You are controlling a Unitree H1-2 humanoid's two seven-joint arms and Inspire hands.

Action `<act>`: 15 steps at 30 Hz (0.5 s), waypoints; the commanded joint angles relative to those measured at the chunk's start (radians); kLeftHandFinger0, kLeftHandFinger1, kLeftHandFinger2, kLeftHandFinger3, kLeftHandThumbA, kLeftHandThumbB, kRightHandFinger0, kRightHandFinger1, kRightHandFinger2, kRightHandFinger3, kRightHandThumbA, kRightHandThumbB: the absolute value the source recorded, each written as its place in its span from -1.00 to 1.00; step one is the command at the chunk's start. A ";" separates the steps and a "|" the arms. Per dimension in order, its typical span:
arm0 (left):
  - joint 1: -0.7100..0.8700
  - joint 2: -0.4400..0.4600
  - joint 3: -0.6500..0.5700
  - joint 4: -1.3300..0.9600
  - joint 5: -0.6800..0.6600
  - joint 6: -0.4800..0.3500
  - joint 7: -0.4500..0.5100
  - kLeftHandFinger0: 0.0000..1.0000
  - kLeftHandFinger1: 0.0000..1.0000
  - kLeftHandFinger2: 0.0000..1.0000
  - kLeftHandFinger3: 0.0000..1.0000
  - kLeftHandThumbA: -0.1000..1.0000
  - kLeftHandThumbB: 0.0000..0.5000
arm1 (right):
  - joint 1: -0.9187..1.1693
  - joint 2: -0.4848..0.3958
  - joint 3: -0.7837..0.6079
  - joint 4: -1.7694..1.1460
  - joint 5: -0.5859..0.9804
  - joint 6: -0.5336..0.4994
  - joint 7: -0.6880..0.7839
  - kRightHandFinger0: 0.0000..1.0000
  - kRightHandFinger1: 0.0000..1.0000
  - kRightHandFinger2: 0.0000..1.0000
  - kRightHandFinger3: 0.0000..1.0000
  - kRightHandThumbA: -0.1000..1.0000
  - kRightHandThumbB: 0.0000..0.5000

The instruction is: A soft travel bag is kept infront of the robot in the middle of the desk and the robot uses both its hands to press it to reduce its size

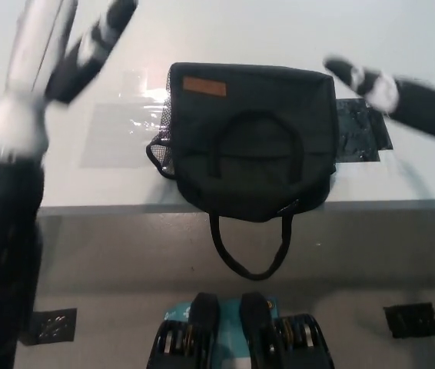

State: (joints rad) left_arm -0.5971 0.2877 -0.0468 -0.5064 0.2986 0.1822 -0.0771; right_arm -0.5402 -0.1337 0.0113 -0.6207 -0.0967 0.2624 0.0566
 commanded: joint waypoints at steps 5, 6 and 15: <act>0.549 -0.059 -0.008 -0.444 -0.312 -0.193 0.054 1.00 1.00 1.00 1.00 1.00 0.11 | 0.486 0.064 0.088 -0.329 0.158 -0.303 -0.013 1.00 1.00 1.00 1.00 1.00 -0.09; 0.649 -0.043 -0.016 -0.436 -0.355 -0.229 0.041 1.00 1.00 1.00 1.00 1.00 -0.02 | 0.539 0.077 0.110 -0.326 0.150 -0.297 -0.008 1.00 1.00 1.00 1.00 1.00 -0.11; 0.848 -0.059 -0.017 -0.273 -0.296 -0.297 0.000 1.00 1.00 1.00 1.00 1.00 0.18 | 0.711 0.058 0.122 -0.073 0.178 -0.478 0.030 1.00 1.00 1.00 1.00 1.00 -0.07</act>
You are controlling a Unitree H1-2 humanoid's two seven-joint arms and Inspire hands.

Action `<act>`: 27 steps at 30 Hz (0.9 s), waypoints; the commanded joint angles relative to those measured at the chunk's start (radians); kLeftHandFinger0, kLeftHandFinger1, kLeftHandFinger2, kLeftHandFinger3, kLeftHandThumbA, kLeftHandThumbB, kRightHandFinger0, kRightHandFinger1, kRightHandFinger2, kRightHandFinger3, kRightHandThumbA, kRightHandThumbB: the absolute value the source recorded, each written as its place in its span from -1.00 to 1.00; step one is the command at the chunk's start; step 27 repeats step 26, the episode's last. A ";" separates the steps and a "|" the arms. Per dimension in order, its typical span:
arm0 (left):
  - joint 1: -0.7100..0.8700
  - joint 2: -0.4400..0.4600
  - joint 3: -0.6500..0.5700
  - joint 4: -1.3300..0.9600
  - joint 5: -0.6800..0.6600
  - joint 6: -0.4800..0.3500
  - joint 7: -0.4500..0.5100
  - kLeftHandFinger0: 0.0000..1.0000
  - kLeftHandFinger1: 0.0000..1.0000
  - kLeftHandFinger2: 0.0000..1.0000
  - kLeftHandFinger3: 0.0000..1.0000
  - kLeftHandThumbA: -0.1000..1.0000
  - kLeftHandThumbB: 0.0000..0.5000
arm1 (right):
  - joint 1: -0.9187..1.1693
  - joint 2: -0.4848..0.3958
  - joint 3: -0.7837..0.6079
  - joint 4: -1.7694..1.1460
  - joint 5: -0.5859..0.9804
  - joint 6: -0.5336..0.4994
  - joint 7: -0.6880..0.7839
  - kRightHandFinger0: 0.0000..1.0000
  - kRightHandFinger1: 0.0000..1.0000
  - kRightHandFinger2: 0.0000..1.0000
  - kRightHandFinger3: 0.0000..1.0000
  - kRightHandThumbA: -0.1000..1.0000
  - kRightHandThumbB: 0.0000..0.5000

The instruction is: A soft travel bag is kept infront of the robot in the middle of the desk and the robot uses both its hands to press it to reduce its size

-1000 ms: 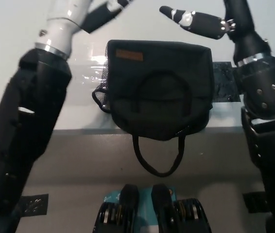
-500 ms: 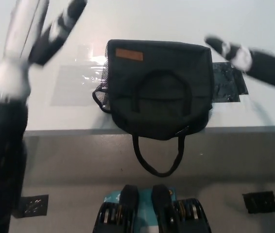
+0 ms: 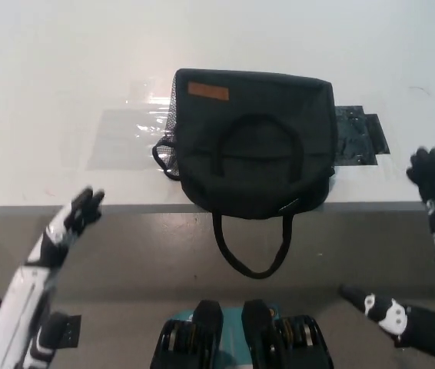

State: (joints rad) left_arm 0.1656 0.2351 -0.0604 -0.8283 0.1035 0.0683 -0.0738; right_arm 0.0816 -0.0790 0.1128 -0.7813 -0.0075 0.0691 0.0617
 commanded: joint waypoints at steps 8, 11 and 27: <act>0.089 -0.004 0.031 0.367 -0.019 -0.317 0.021 1.00 1.00 1.00 1.00 1.00 -0.12 | 0.120 0.045 -0.019 0.419 0.110 -0.397 0.003 1.00 1.00 1.00 1.00 1.00 -0.02; 0.072 -0.011 0.024 0.471 -0.047 -0.381 0.011 1.00 1.00 1.00 1.00 1.00 -0.32 | 0.110 0.041 -0.040 0.549 0.099 -0.444 -0.001 1.00 1.00 1.00 1.00 1.00 0.10; 0.029 -0.030 0.020 0.772 0.017 -0.374 0.021 1.00 1.00 1.00 1.00 1.00 0.10 | 0.063 0.065 -0.068 0.849 0.135 -0.520 0.015 1.00 1.00 1.00 1.00 1.00 -0.23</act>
